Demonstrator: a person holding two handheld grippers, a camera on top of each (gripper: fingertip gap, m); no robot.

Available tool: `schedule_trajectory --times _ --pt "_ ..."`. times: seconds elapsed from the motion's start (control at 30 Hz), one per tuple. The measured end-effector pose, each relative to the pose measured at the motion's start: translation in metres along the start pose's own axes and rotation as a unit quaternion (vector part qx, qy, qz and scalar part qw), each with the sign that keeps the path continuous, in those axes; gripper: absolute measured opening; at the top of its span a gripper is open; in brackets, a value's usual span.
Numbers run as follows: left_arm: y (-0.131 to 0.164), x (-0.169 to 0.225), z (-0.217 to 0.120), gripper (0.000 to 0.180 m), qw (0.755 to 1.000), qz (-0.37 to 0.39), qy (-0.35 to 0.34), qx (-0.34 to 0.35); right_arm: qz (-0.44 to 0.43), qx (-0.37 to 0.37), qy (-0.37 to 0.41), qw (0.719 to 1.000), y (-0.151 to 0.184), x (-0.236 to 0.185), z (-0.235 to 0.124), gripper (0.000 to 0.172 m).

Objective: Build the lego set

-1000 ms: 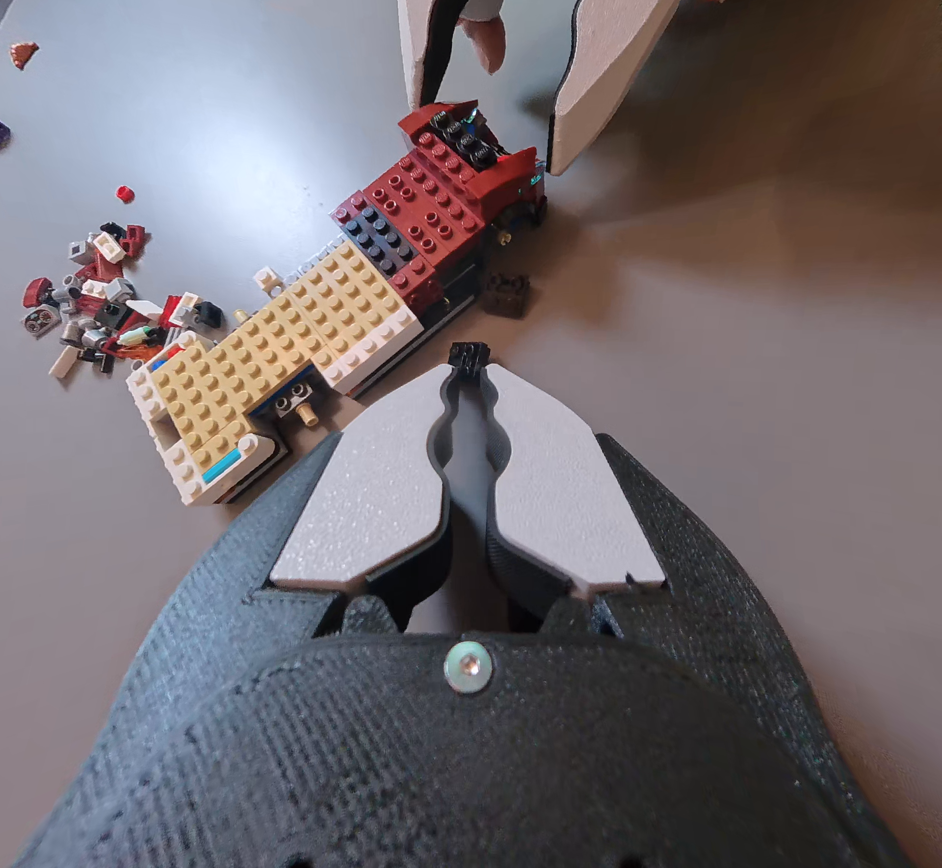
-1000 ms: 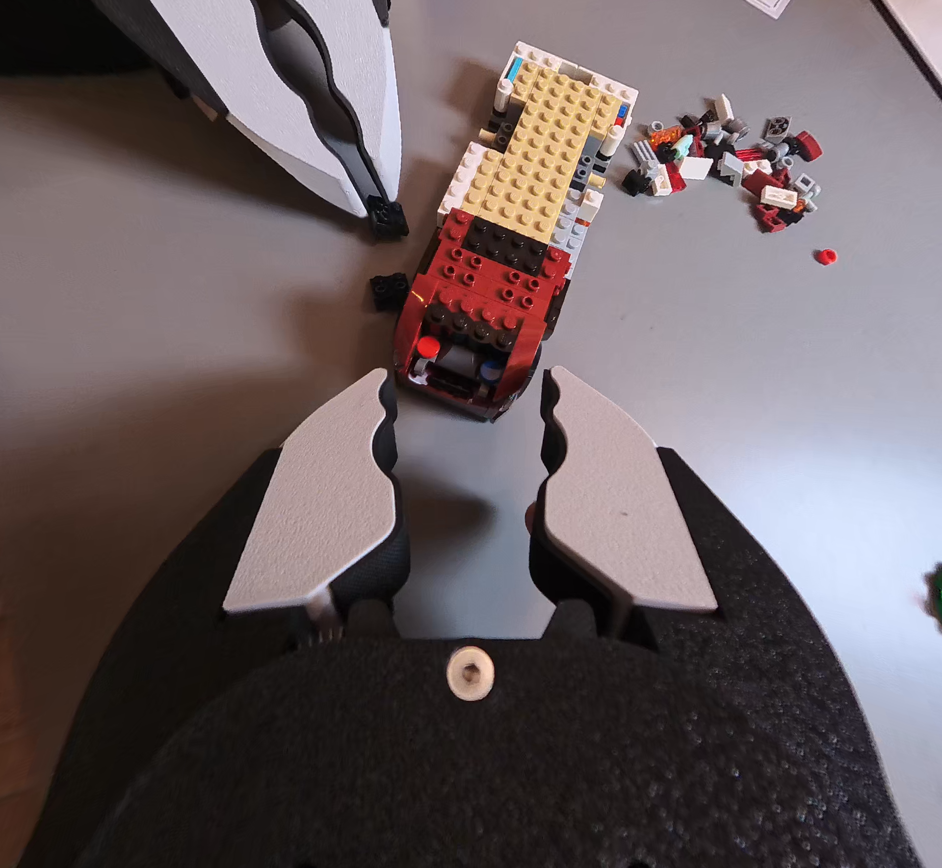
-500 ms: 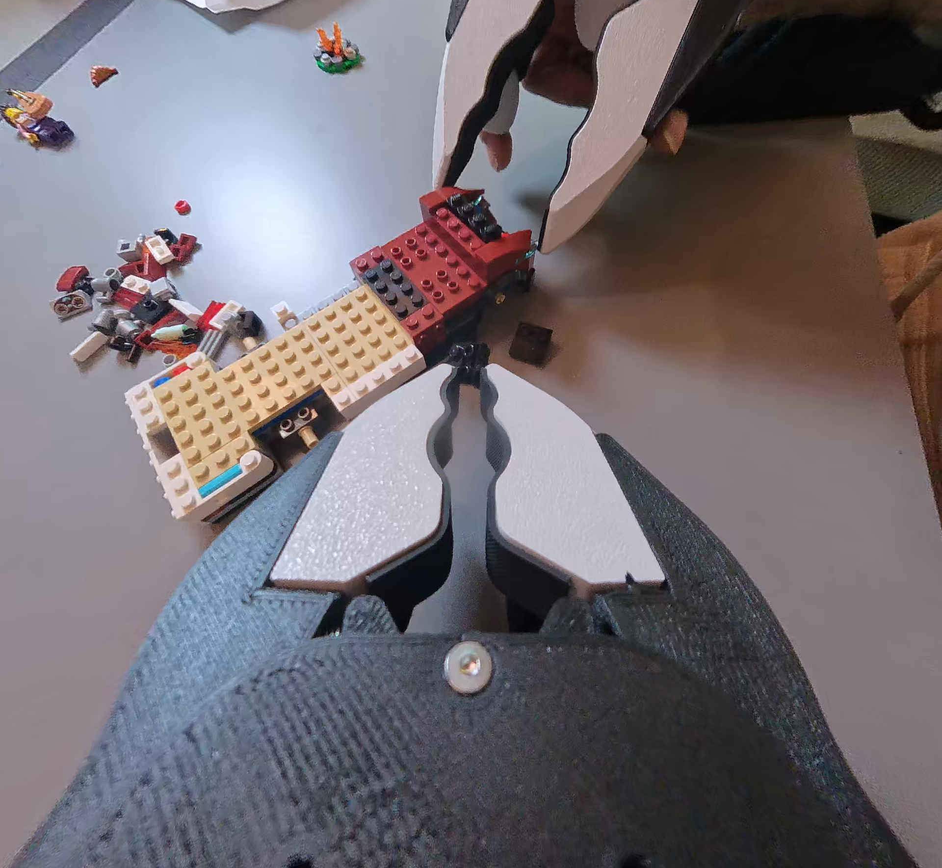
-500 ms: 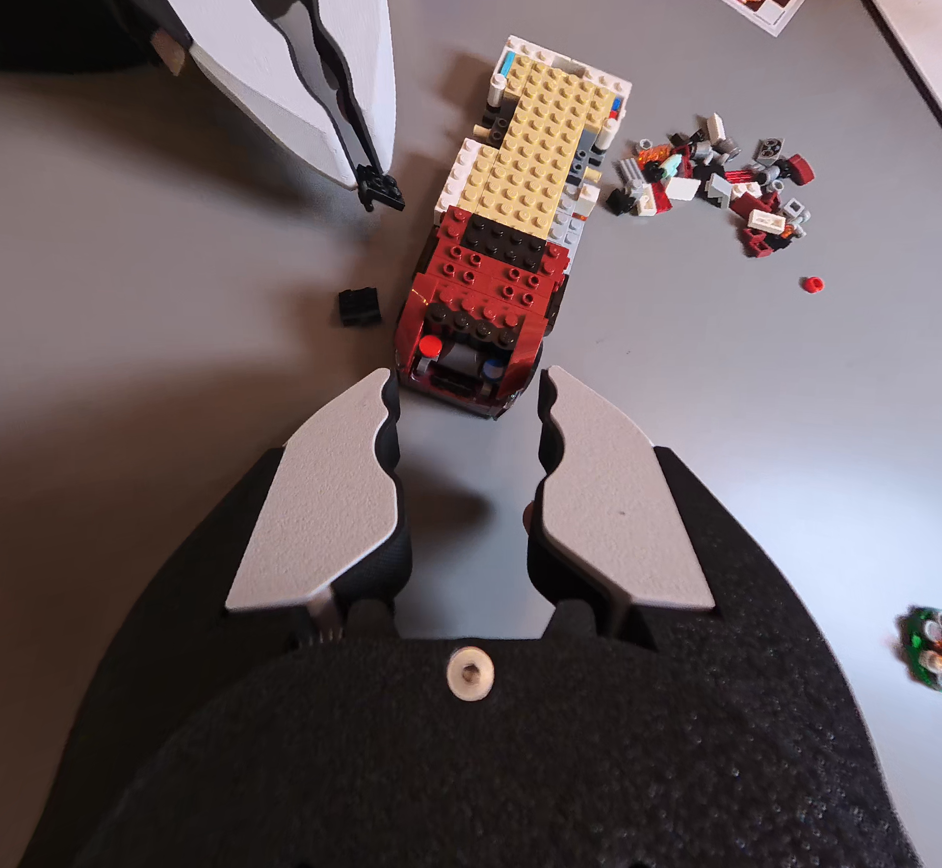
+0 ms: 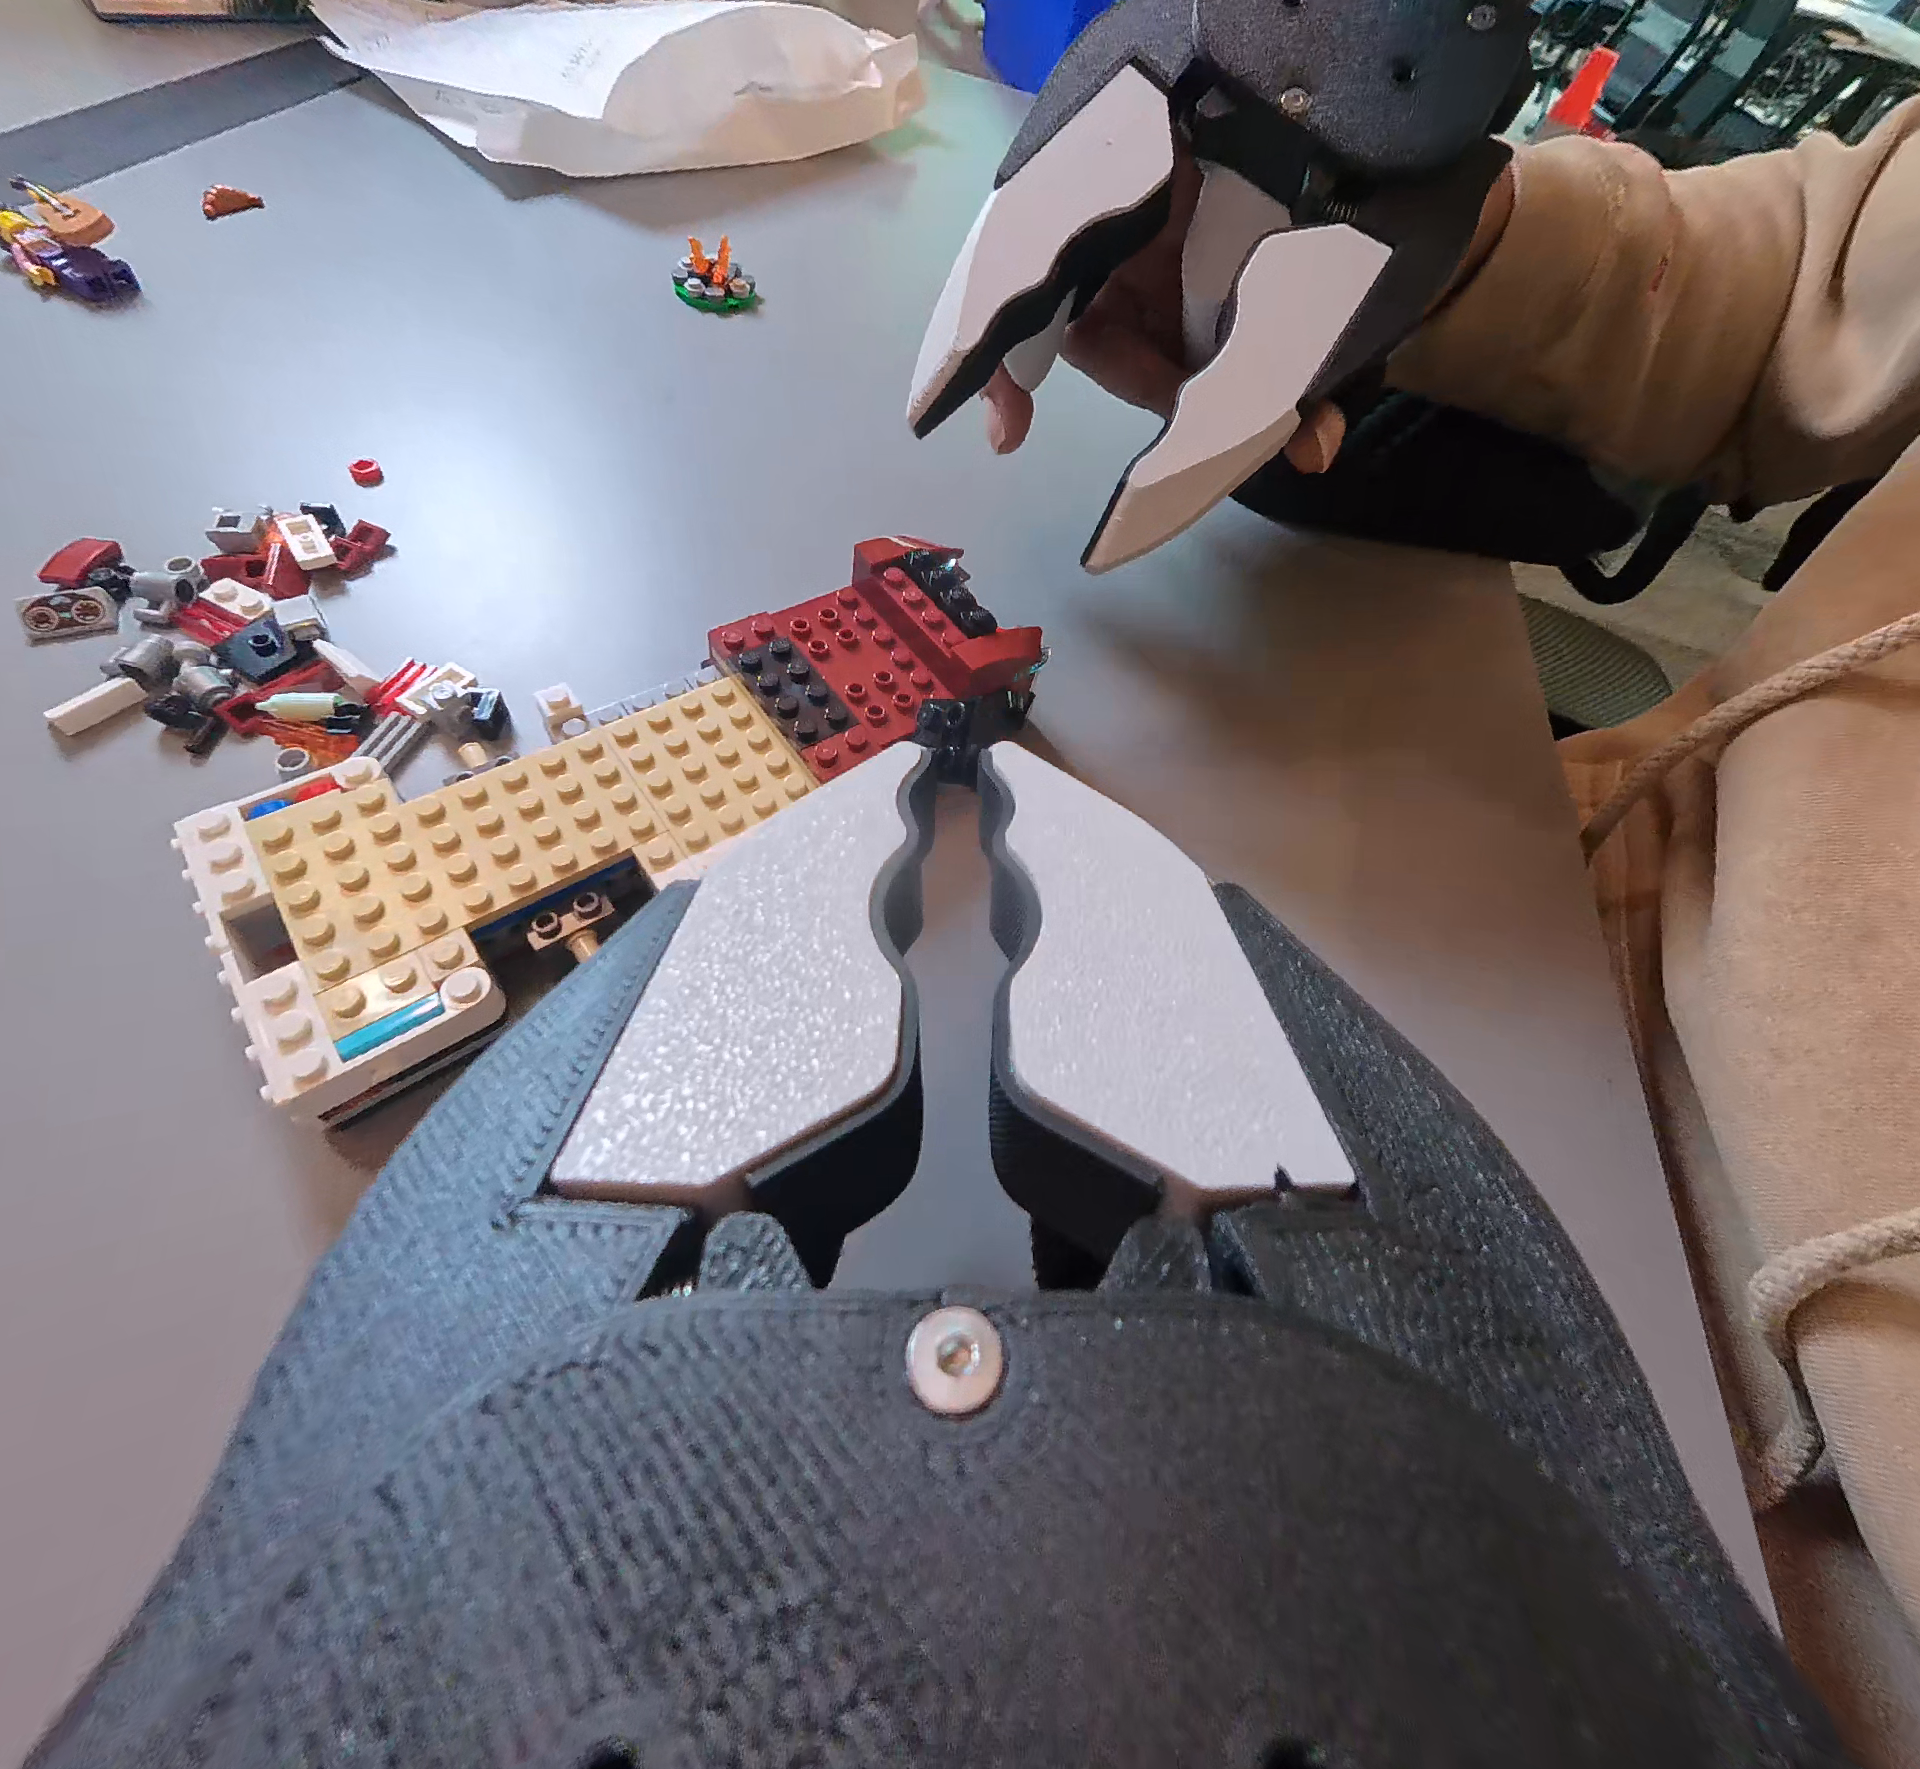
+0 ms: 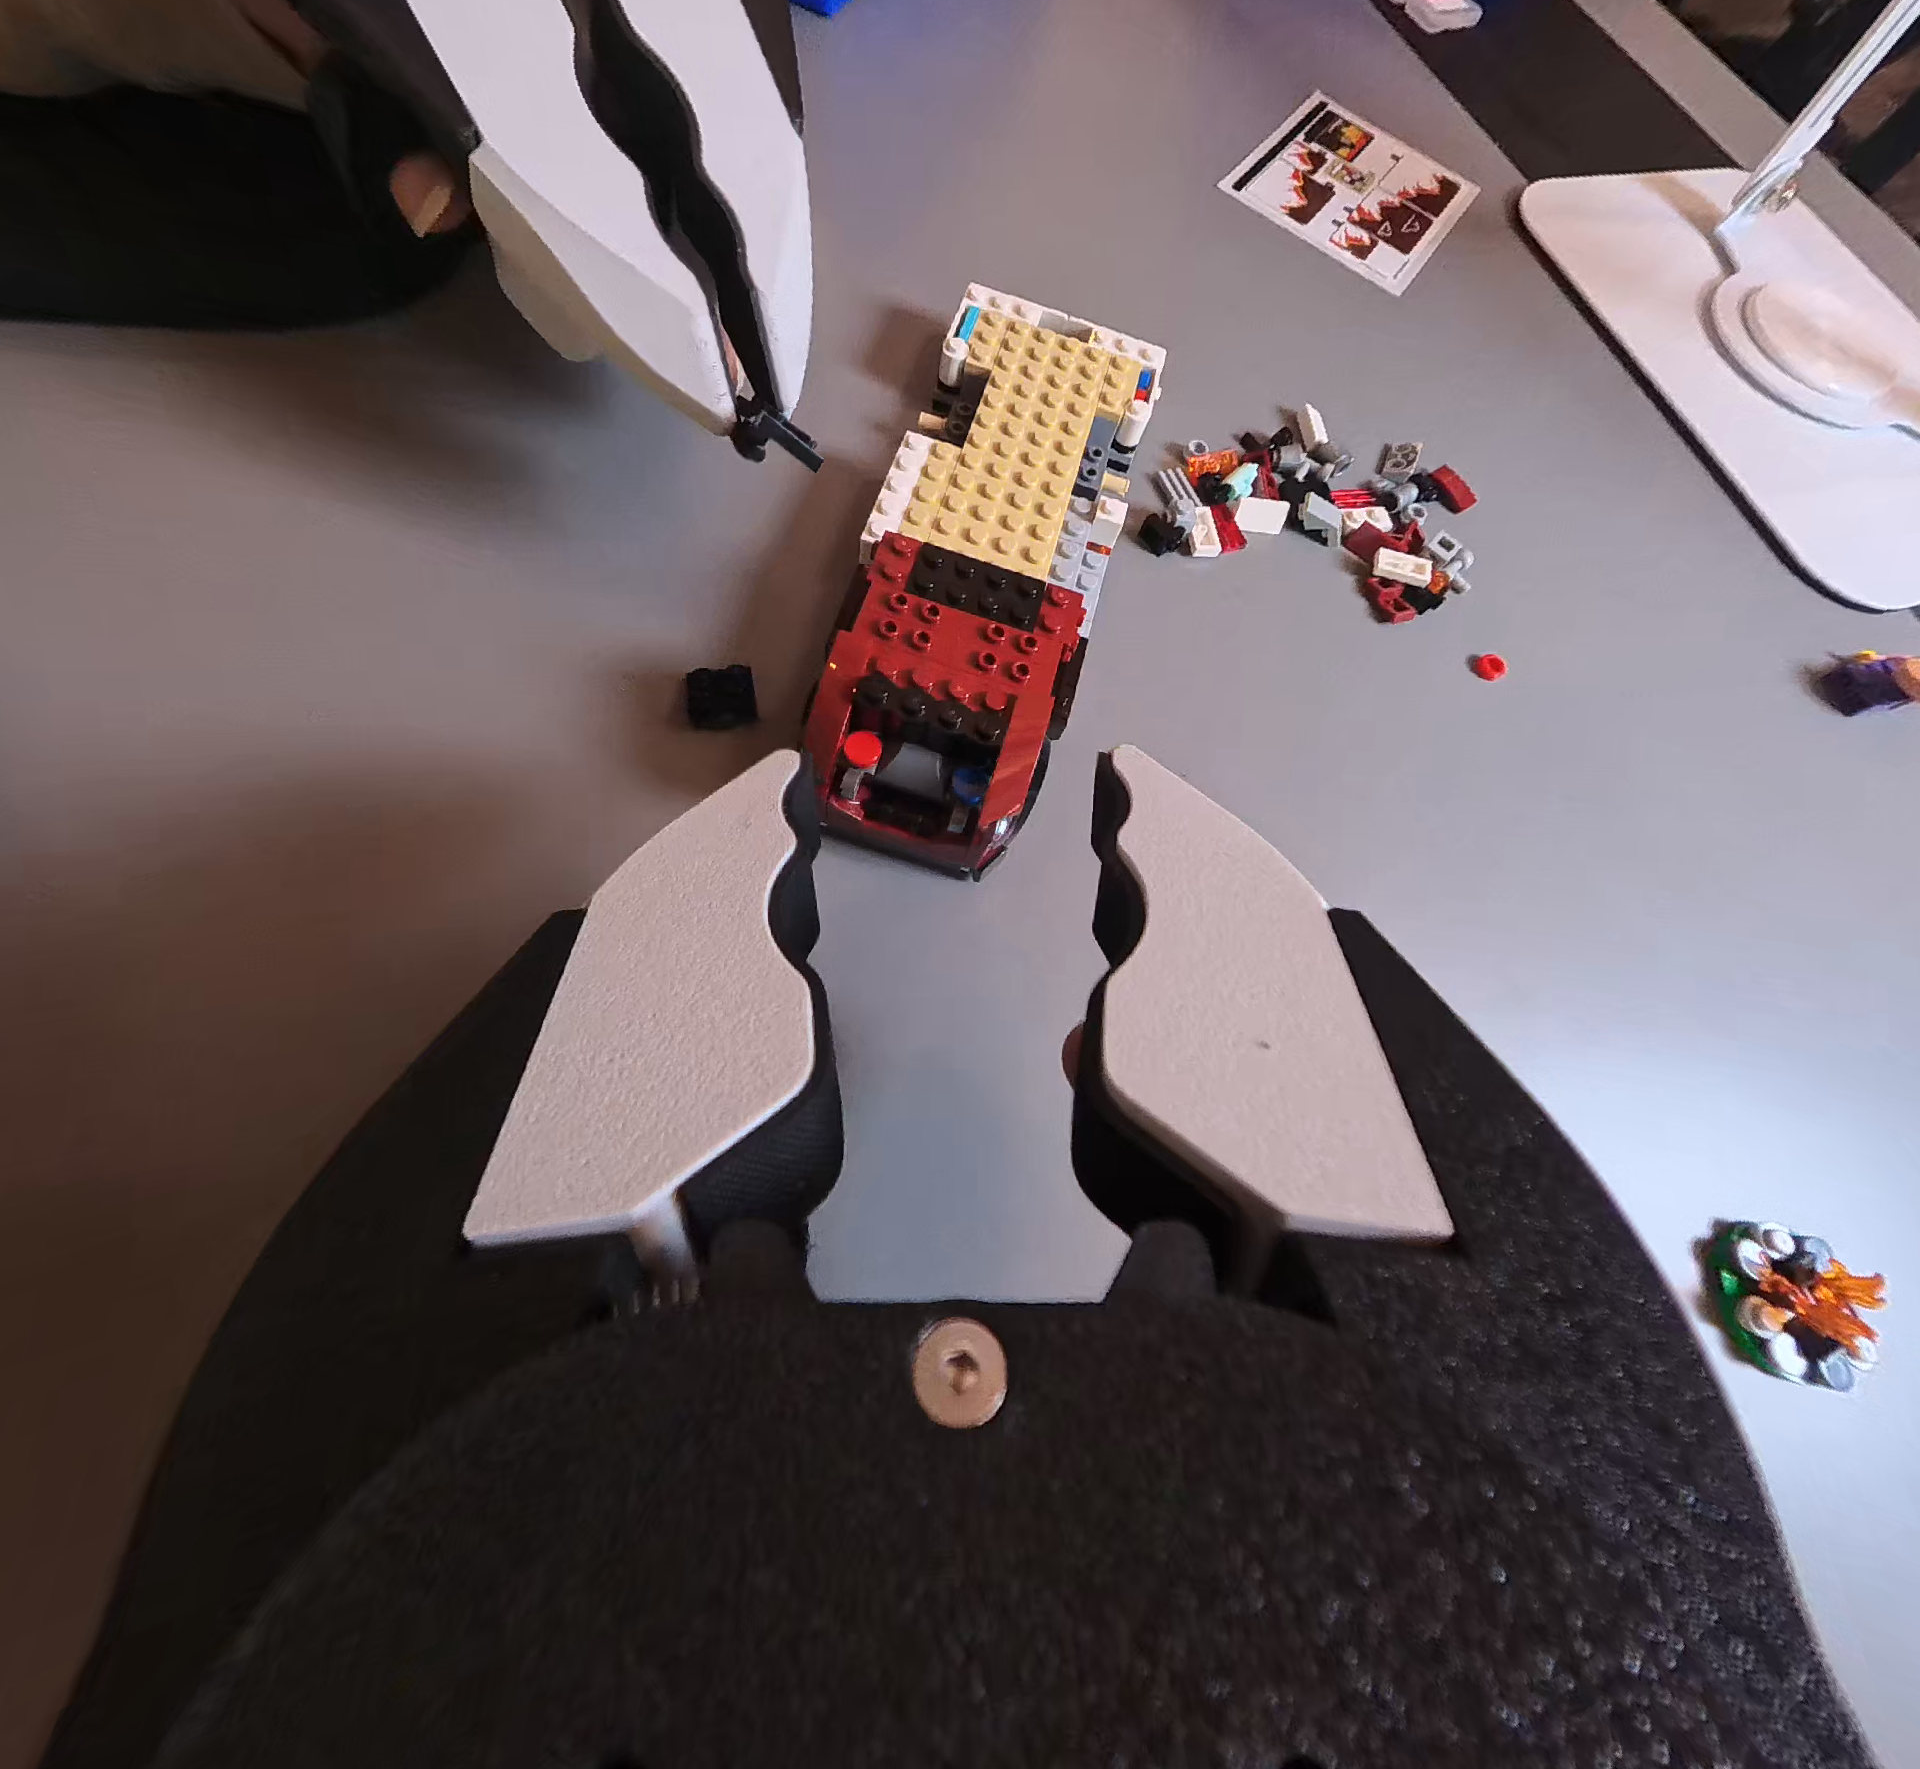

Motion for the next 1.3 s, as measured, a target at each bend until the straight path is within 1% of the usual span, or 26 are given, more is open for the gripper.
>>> schedule_trajectory --times 0.27,0.43,0.6,0.73,0.9,1.17,1.3 --pt "0.002 -0.004 0.002 0.007 1.0 -0.015 -0.006 -0.004 0.015 -0.01 0.002 1.0 0.012 0.001 -0.003 0.051" --pt "0.001 -0.003 0.003 0.008 0.999 -0.034 0.004 0.002 0.002 -0.006 -0.001 1.0 0.012 -0.004 -0.002 0.051" --pt "0.001 -0.002 0.004 0.008 0.999 -0.049 0.016 0.005 -0.022 0.003 -0.01 1.0 0.011 -0.011 0.0 0.042" --pt "0.0 0.001 0.006 0.007 0.997 -0.064 0.032 0.01 -0.045 0.007 -0.007 0.999 0.012 -0.014 0.003 0.035" --pt "-0.003 0.005 0.01 0.008 0.994 -0.089 0.056 0.018 -0.041 0.019 -0.011 0.999 0.012 -0.013 0.003 0.026" --pt "-0.01 0.013 0.017 0.008 0.988 -0.121 0.089 0.032 -0.047 0.029 -0.015 0.998 0.011 -0.016 0.005 0.026" --pt "-0.013 0.017 0.021 0.008 0.982 -0.147 0.11 0.039 -0.044 0.048 -0.025 0.998 0.007 -0.019 0.004 0.026"
Point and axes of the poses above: each gripper's, where its closed fingertips meet, z out along the fingers, y out of its underside, x = y × z across the jaws, the point moved 1 cm from there along -z, back along the fingers, and after that the axes turned 4 degrees about -x, right-handed, at the moved point
